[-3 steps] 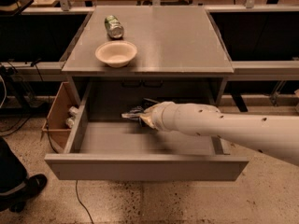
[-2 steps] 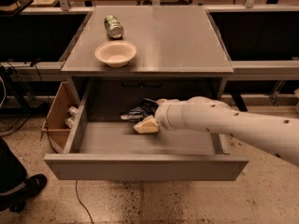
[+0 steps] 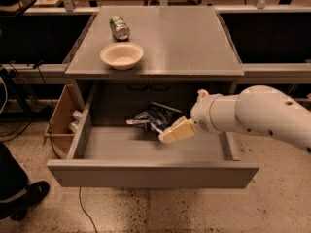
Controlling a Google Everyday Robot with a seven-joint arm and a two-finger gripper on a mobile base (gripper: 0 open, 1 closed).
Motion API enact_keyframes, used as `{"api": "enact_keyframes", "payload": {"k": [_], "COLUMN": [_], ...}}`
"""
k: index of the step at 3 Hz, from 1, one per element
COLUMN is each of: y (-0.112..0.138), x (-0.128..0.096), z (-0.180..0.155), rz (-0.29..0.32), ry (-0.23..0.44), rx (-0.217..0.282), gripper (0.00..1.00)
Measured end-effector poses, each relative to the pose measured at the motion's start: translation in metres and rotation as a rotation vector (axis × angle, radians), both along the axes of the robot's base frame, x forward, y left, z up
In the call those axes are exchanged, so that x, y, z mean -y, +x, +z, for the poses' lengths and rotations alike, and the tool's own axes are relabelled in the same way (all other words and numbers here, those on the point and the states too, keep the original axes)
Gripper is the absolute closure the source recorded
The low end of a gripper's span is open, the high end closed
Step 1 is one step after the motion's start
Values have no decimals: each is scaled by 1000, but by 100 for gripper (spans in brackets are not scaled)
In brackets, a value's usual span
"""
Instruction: Place blue chip bag into top drawer
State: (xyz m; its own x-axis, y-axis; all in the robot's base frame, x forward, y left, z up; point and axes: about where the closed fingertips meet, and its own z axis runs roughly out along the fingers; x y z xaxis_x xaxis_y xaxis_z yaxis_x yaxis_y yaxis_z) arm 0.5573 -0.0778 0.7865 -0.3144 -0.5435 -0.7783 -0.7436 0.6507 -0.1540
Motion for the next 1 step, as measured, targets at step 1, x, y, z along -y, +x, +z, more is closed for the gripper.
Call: {"api": "enact_keyframes", "payload": {"k": [1], "y": [-3], "x": [33], "z": [70], "rz": [-57], "ry": [11], "rx": [102], "gripper": [0]}}
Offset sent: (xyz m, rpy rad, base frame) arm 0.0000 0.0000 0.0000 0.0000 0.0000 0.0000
